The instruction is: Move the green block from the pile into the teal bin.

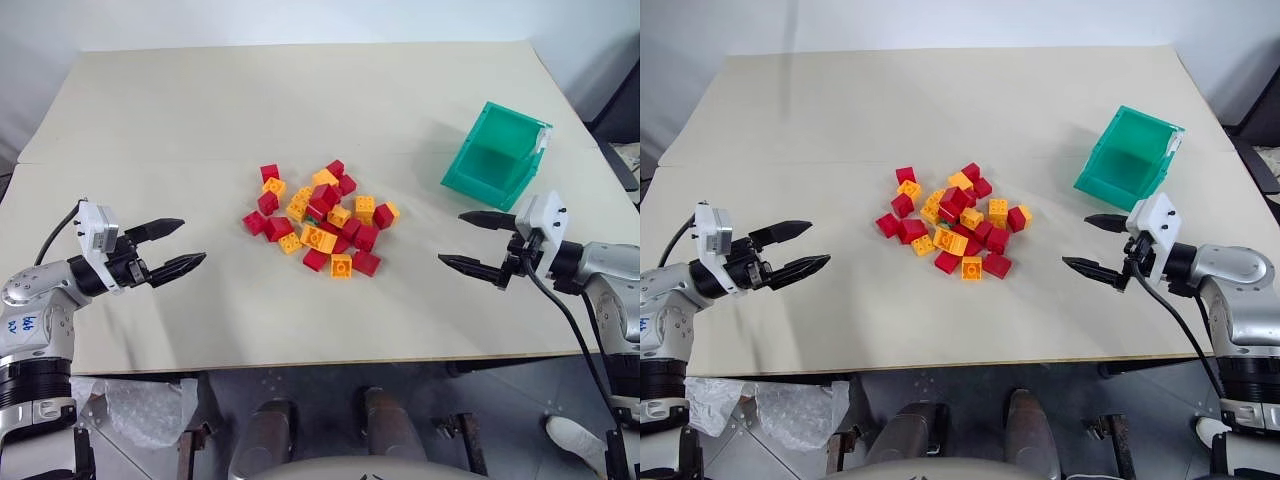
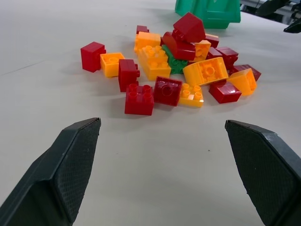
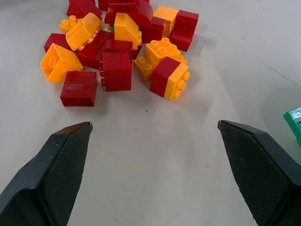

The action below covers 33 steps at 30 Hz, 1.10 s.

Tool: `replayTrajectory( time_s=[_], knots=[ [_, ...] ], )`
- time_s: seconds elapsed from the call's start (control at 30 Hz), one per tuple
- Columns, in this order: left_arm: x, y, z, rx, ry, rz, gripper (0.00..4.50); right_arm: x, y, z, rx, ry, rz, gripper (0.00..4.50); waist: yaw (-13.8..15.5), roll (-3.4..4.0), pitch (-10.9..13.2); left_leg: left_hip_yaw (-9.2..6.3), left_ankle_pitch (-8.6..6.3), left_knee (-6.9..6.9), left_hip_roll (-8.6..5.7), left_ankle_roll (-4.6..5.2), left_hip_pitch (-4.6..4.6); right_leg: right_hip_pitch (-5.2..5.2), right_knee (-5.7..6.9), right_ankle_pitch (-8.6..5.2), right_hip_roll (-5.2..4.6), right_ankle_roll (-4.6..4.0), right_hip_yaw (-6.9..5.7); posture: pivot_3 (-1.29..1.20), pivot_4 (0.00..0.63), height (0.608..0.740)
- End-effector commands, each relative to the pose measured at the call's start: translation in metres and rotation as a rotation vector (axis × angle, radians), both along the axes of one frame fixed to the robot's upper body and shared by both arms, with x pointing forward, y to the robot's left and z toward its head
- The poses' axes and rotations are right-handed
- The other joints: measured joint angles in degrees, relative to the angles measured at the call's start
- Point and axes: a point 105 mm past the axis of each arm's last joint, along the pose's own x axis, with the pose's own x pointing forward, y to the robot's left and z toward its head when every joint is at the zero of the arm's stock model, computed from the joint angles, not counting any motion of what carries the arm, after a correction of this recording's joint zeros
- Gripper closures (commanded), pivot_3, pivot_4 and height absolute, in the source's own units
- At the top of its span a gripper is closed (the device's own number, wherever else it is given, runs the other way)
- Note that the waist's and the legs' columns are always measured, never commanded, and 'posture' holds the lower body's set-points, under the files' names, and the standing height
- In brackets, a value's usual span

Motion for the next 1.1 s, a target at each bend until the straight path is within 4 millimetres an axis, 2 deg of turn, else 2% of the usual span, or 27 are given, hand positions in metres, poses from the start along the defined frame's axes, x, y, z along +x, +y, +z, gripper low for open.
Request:
replayTrajectory(
  time_s=[0.03,0.23,0.33,0.4,0.5,0.6,0.7,0.8,0.9,1.1],
  knots=[
    [-0.001,0.005,0.017,-0.007,-0.042,0.026,0.0,0.0,-0.002,0.01,-0.004,-0.028,-0.001,0.01,0.0,0.0,0.0,0.0,0.0,0.0,0.0,0.0,0.0,0.0,0.0,0.0,0.0,0.0,0.0,0.0,0.15,0.74],
    [-0.001,0.003,0.023,-0.018,-0.037,0.038,0.0,0.0,0.001,0.009,-0.013,0.004,-0.021,0.01,0.0,0.0,0.0,-0.01,0.0,0.01,0.0,0.0,0.0,0.0,0.11,0.0,-0.01,0.0,0.0,0.0,0.15,0.74],
    [-0.001,0.001,0.022,0.012,-0.041,0.046,0.0,-0.002,0.003,0.003,-0.079,0.046,-0.034,0.01,0.0,0.0,0.0,0.0,0.0,0.01,0.0,0.0,0.0,0.0,0.11,0.0,-0.01,0.0,0.01,0.0,0.15,0.74],
    [-0.001,0.001,0.021,0.03,-0.053,0.034,0.0,-0.009,0.013,0.008,-0.027,0.074,0.013,0.01,0.0,0.0,0.0,-0.01,0.0,0.01,0.0,0.0,0.0,-0.01,0.11,0.0,-0.01,0.0,0.01,0.0,0.15,0.74],
    [-0.002,0.0,0.023,0.03,-0.091,-0.001,0.0,-0.016,0.027,0.014,0.006,0.064,0.028,0.63,0.0,0.0,0.0,-0.02,-0.01,0.01,0.02,-0.02,0.0,0.0,0.06,0.0,0.0,0.0,0.0,0.0,0.15,0.74],
    [-0.009,-0.01,0.021,0.026,-0.12,-0.09,0.0,-0.027,0.064,0.023,0.065,0.032,0.102,1.54,0.0,0.0,0.0,-0.01,-0.02,0.03,0.02,-0.03,0.0,0.0,-0.04,0.0,0.0,0.0,0.01,0.0,0.15,0.74],
    [-0.015,-0.018,0.022,-0.022,-0.143,-0.169,0.0,-0.031,0.107,0.021,0.126,0.038,0.153,2.55,-0.2,0.0,0.0,-0.02,-0.04,0.05,0.08,-0.07,0.01,-0.02,-0.04,-0.01,0.02,-0.03,0.02,0.0,0.15,0.74],
    [-0.018,-0.023,0.025,-0.045,-0.19,-0.226,0.0,-0.028,0.139,0.015,0.161,0.053,0.178,3.56,-0.1,0.0,0.0,-0.03,-0.06,0.14,0.09,-0.1,0.0,-0.03,-0.02,-0.01,0.04,-0.04,0.02,0.0,0.15,0.74],
    [-0.019,-0.024,0.029,-0.042,-0.256,-0.261,0.0,-0.016,0.169,0.011,0.2,0.048,0.178,4.46,0.0,0.0,0.0,-0.04,-0.08,0.2,0.05,-0.06,-0.02,-0.03,0.0,-0.02,0.02,-0.04,0.01,0.0,0.15,0.74],
    [-0.02,-0.023,0.031,-0.034,-0.31,-0.277,0.0,0.008,0.225,0.004,0.269,0.05,0.185,4.49,-0.5,-0.02,0.0,-0.04,-0.08,0.24,0.04,-0.06,-0.02,-0.11,0.41,-0.02,0.06,-0.06,-0.02,0.0,0.15,0.74]
  ],
)
